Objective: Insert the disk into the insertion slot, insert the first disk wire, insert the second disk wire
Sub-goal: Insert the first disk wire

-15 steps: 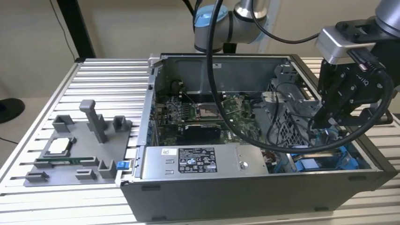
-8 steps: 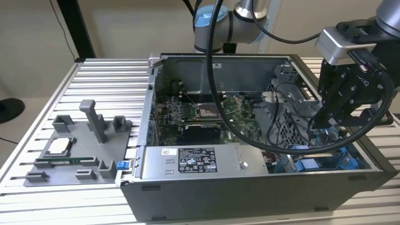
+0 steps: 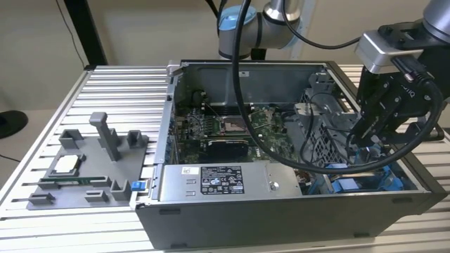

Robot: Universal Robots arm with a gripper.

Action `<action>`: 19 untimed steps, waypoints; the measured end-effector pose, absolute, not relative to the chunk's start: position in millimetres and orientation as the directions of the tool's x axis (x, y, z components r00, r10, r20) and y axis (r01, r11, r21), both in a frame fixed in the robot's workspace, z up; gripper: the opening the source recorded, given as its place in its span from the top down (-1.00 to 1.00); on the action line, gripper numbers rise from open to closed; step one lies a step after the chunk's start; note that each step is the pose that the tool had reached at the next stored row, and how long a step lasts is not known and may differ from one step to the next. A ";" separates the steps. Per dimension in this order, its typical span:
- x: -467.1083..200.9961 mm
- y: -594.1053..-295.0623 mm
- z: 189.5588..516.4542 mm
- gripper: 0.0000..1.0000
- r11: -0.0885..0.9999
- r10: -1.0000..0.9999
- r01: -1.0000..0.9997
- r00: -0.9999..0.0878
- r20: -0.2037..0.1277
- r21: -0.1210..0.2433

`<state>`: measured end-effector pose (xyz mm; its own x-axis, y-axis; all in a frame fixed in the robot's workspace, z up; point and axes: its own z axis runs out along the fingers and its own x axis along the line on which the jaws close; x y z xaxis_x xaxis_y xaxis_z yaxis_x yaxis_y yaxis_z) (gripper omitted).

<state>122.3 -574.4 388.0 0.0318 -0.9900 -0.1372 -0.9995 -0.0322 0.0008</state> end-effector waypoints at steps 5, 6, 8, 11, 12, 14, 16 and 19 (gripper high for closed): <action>122.2 -574.5 386.2 -1.00 -0.032 -0.990 -0.999 0.032 -0.140 0.001; 122.2 -574.4 386.0 -1.00 -0.032 -0.989 -0.999 0.032 -0.142 0.000; 122.2 -574.4 385.7 1.00 -0.032 -0.989 -0.999 0.032 -0.146 -0.001; 122.2 -574.4 385.7 1.00 -0.032 -0.987 -0.999 0.032 -0.156 -0.002; 122.2 -574.4 385.7 1.00 -0.032 -0.987 -0.999 0.032 -0.159 -0.003; 122.2 -574.3 385.8 1.00 -0.032 -0.986 -0.999 0.032 -0.161 -0.003; 122.2 -574.7 385.8 1.00 -0.032 -0.986 -0.999 0.032 -0.162 -0.003; 122.4 -575.3 385.8 1.00 -0.032 -0.986 -0.999 0.032 -0.162 -0.002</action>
